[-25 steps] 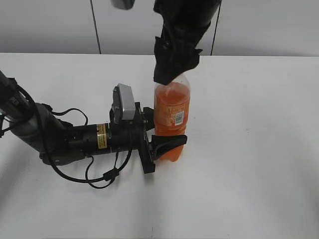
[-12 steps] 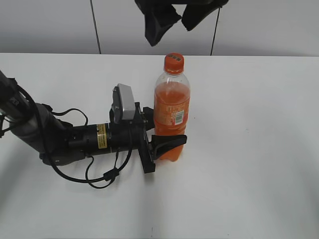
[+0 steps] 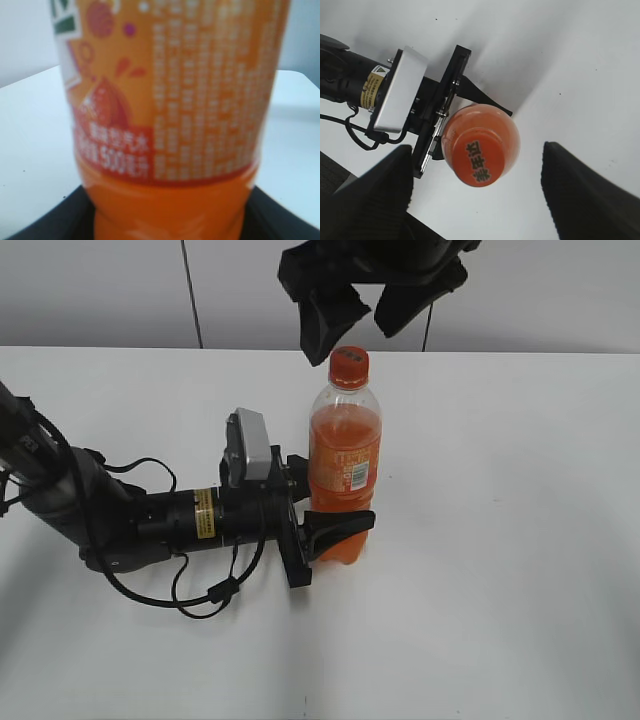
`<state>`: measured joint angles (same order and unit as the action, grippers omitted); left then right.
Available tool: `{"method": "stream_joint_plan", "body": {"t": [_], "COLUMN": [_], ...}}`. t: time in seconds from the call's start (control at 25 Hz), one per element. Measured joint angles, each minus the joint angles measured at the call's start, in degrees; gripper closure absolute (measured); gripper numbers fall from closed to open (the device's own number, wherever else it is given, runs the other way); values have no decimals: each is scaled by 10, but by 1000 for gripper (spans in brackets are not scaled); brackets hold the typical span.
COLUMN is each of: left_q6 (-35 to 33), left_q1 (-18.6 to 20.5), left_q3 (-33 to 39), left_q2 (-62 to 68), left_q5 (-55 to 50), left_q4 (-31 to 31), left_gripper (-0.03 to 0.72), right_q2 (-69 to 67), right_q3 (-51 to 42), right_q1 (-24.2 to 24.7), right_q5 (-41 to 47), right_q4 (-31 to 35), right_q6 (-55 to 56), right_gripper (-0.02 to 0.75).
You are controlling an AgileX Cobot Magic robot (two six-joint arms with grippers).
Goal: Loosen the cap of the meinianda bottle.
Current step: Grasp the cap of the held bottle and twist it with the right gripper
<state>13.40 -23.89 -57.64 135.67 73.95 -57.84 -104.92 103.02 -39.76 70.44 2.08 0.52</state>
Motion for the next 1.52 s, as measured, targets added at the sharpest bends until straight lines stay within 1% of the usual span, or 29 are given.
{"method": "stream_joint_plan", "body": {"t": [0.68,1.12,1.2,1.32,1.52], "left_q6": [0,0,0,0,0], "left_q1": [0,0,0,0,0], "left_q3": [0,0,0,0,0], "left_q2": [0,0,0,0,0], "left_q5": [0,0,0,0,0], "left_q4": [2,2,2,2,2], "left_gripper": [288,288,288,288,288], "right_q2": [-20,-21,-21,-21,-21], "right_q3": [0,-18,-18,-18,-18], "right_q1": [0,0,0,0,0], "right_q5": [0,0,0,0,0], "right_q4": [3,4,4,4,4], "right_q6": [1,-5,-5,-5,-5], "right_gripper": [144,153,178,251,414]}}
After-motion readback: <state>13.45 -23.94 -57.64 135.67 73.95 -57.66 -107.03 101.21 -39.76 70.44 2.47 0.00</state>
